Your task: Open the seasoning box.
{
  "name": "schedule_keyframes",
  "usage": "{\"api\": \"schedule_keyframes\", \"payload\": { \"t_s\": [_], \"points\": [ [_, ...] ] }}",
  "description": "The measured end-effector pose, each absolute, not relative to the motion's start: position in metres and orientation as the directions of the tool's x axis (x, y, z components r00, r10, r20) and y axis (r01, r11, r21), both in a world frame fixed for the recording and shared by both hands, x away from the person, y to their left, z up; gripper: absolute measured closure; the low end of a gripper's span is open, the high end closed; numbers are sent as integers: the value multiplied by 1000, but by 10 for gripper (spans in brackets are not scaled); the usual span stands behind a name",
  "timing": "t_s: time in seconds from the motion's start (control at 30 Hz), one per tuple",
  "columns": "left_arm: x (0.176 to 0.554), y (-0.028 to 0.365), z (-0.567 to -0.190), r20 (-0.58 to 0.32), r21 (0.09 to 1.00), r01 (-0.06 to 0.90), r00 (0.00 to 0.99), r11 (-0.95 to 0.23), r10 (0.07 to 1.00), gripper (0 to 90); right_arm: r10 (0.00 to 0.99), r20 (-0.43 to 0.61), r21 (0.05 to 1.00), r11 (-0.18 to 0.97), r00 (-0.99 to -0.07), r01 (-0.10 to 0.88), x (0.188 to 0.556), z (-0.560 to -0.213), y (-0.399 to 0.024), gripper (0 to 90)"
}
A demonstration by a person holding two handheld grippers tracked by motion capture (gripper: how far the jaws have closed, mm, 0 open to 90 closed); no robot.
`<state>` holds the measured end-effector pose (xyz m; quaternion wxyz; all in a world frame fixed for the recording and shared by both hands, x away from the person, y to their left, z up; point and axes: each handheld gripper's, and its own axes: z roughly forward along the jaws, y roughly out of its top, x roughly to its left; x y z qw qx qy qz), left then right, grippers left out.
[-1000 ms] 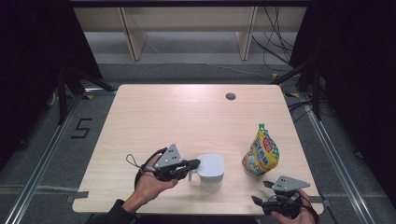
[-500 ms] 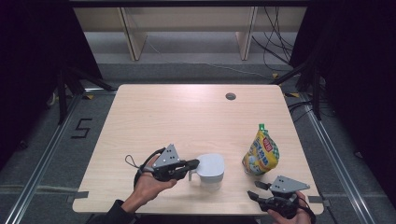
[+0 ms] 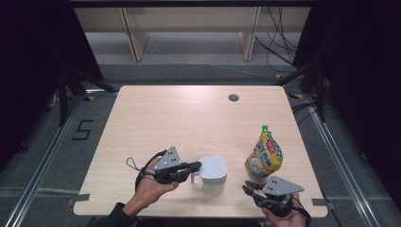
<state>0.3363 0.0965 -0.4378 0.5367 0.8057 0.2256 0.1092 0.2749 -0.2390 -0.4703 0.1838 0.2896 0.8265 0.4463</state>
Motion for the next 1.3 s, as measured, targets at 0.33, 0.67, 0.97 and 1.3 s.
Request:
{"api": "schedule_keyframes", "payload": {
  "t_s": [0.33, 0.67, 0.97, 1.3],
  "points": [
    [336, 97, -438, -67, 914, 247, 875, -321, 480, 875, 637, -66, 876, 405, -768, 261, 287, -466, -225, 875],
    [335, 98, -439, -68, 916, 249, 870, -315, 488, 875, 618, -95, 883, 414, -781, 221, 294, -462, -211, 900],
    [336, 100, -439, -73, 915, 255, 866, -312, 494, 876, 619, -91, 892, 398, -780, 212, 295, -457, -205, 900],
    [337, 100, -441, -83, 917, 261, 865, -302, 495, 875, 608, -116, 895, 406, -786, 182, 296, -448, -199, 900]
  ]
}}
